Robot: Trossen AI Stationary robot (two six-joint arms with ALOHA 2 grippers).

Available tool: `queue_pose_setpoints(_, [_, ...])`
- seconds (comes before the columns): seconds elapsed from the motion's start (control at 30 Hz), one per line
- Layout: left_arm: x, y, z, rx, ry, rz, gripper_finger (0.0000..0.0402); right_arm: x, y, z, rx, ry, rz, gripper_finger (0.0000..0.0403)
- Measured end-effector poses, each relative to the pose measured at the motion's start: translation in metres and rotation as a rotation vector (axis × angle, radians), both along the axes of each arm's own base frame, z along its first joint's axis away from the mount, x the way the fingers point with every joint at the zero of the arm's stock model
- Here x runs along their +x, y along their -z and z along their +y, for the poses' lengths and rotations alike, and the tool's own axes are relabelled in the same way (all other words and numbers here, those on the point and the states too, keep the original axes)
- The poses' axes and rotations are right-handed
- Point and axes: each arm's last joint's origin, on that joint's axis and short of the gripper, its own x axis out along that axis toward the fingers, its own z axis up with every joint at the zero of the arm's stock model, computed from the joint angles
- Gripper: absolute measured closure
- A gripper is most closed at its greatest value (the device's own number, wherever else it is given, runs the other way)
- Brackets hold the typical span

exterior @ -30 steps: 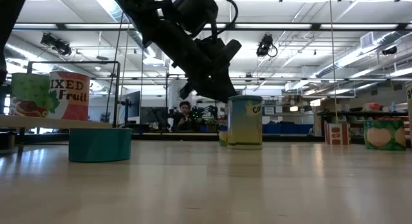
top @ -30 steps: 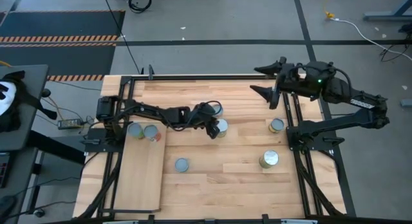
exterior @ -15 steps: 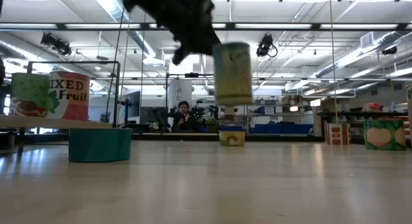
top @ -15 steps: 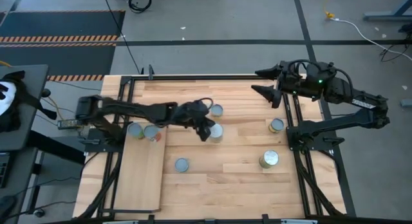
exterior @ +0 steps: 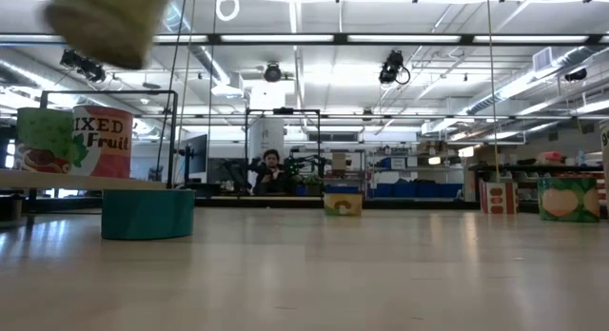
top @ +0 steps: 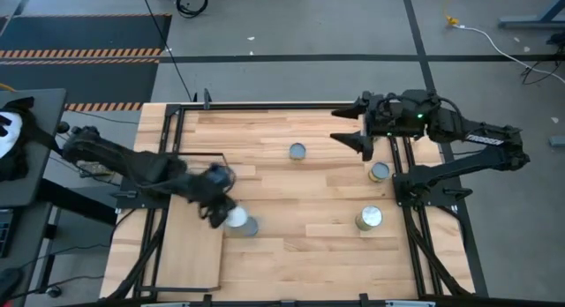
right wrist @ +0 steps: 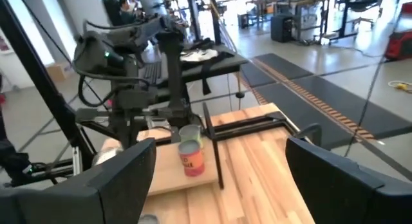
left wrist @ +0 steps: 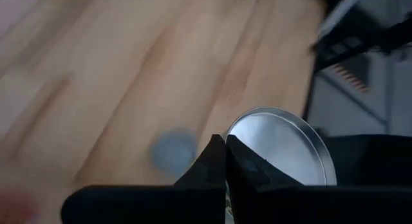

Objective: Pick and place cans onto a shelf
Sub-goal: Put the canned carrots on the shelf

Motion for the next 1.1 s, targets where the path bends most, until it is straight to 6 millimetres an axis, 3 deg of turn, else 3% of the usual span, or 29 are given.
queue_pose_setpoints(0.2, [-0.044, 0.011, -0.015, 0.020, -0.096, 0.247, 0.0401, 0.027, 0.010, 0.004, -0.007, -0.024, 0.028, 0.0050])
queue_pose_setpoints(0.37, [-0.073, 0.017, -0.018, 0.178, -0.103, 0.393, 0.0401, 0.041, 0.016, 0.004, -0.039, -0.025, 0.038, 0.0050])
queue_pose_setpoints(0.63, [-0.105, 0.012, -0.018, 0.352, -0.105, 0.243, 0.0401, 0.040, 0.013, 0.006, -0.021, -0.010, 0.015, 0.0051])
queue_pose_setpoints(0.87, [-0.127, 0.032, -0.013, 0.357, -0.026, 0.295, 0.0399, 0.046, 0.017, 0.032, -0.039, -0.065, 0.036, 0.0054])
queue_pose_setpoints(1.1, [-0.138, 0.040, -0.007, 0.375, -0.040, 0.222, 0.0397, 0.063, 0.031, 0.056, -0.048, -0.065, 0.087, 0.0054])
